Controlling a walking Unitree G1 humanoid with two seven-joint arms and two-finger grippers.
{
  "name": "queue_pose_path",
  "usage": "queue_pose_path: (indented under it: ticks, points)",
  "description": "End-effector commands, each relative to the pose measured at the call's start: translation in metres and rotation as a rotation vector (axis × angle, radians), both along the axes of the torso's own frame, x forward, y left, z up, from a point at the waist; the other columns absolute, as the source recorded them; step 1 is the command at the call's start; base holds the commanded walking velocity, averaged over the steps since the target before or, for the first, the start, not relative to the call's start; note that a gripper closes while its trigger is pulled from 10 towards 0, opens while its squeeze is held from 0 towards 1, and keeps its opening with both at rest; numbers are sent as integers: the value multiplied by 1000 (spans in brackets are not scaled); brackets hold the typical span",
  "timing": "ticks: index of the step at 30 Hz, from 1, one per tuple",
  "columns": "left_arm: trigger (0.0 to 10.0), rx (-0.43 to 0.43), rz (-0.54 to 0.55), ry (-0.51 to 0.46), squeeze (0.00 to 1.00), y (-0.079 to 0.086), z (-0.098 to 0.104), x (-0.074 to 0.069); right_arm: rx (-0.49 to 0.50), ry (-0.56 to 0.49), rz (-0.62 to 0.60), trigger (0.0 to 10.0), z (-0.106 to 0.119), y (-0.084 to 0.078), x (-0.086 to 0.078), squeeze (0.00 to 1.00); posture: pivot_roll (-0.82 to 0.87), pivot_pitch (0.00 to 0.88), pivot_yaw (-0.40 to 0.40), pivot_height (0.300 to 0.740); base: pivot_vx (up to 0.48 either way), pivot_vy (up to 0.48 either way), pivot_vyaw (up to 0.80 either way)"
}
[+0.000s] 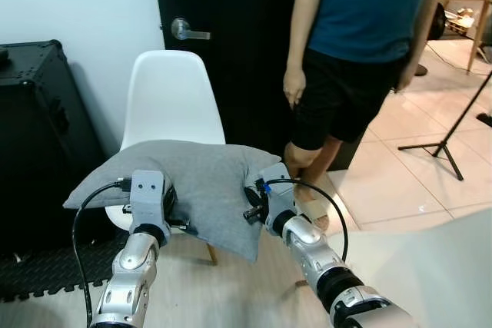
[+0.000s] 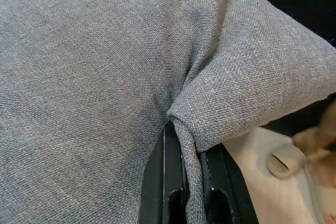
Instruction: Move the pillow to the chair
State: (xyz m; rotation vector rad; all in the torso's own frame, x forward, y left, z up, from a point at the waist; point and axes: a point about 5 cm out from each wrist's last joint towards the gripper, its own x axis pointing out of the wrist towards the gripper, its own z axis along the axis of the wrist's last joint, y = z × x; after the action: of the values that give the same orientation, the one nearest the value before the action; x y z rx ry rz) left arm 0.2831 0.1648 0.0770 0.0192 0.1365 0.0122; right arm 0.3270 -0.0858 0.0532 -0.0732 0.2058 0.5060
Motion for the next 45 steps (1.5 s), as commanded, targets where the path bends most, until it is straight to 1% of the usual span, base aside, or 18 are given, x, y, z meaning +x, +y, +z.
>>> queue_pose_path:
  ticks: [1, 3, 4, 12, 23, 30, 39, 45]
  points:
    - [10000, 34, 7, -94, 0, 5, 18, 3, -8, -17, 7, 10000, 1, 0, 0, 0, 120, 1, -39, 740, 349, 0, 0]
    - [10000, 34, 7, -94, 0, 5, 18, 3, -8, -17, 7, 10000, 1, 0, 0, 0, 120, 1, -39, 740, 349, 0, 0]
    - [10000, 39, 4, -93, 0, 5, 17, 3, -20, -15, 15, 10000, 0, 1, -1, 0, 119, 14, -44, 740, 349, 0, 0]
    - [10000, 42, 13, -94, 0, 8, 18, 3, -27, 4, 24, 10000, -3, 1, -2, 0, 123, 21, -48, 740, 344, 0, 0]
    - [10000, 47, 5, -94, 0, 6, 19, 3, -24, 8, 23, 10000, -3, 1, -3, 0, 126, 28, -46, 740, 327, 0, 0]
    - [10000, 57, 4, -86, 0, 8, 17, 2, -33, 6, 41, 10000, -2, 6, -2, 0, 129, 29, -46, 740, 324, 0, 0]
    - [10000, 53, -1, -83, 0, 6, 17, 2, -26, 7, 39, 10000, -2, 7, -2, 0, 128, 33, -43, 740, 320, 0, 0]
    - [10000, 53, 2, -87, 0, 6, 18, 3, -4, 22, 26, 10000, -3, 6, -2, 0, 133, 36, -42, 740, 315, 0, 0]
